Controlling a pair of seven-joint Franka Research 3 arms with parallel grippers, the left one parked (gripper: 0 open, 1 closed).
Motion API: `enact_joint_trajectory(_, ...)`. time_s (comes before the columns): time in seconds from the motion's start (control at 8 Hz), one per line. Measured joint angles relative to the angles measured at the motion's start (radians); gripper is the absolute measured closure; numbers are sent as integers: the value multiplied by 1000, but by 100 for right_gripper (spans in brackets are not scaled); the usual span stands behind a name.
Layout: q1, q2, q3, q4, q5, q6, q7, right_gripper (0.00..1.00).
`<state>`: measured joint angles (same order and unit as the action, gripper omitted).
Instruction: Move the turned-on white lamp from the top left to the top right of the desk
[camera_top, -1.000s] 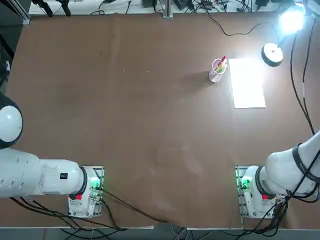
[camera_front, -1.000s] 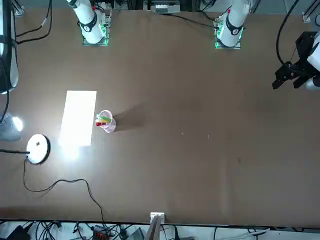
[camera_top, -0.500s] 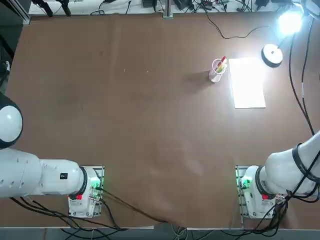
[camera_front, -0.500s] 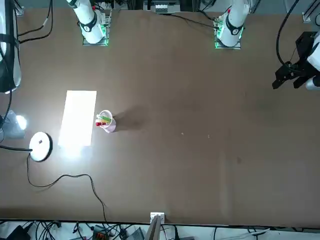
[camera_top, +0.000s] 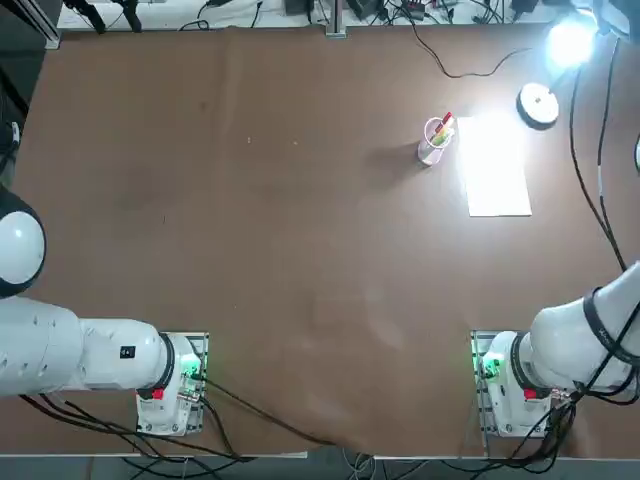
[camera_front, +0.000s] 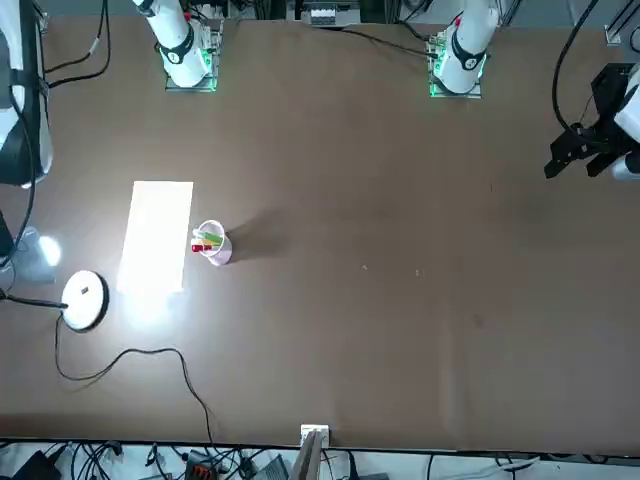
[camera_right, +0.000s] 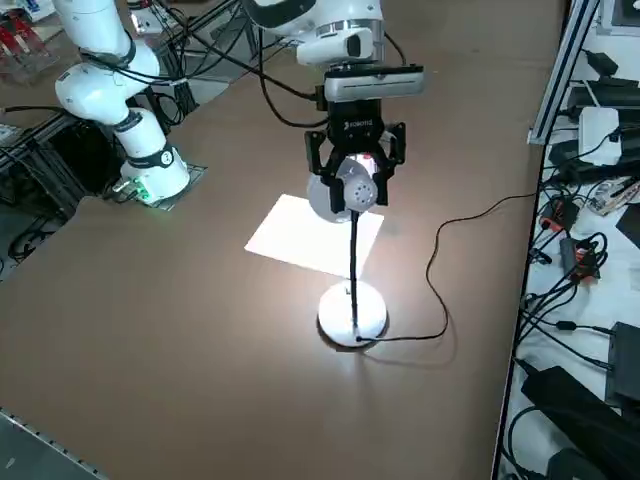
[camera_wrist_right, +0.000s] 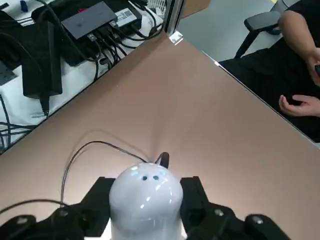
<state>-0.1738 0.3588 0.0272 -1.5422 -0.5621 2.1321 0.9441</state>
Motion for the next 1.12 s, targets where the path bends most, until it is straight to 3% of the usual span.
enact_joint_trajectory(1.12,47,-4,5,-1,-6,-155,47,28)
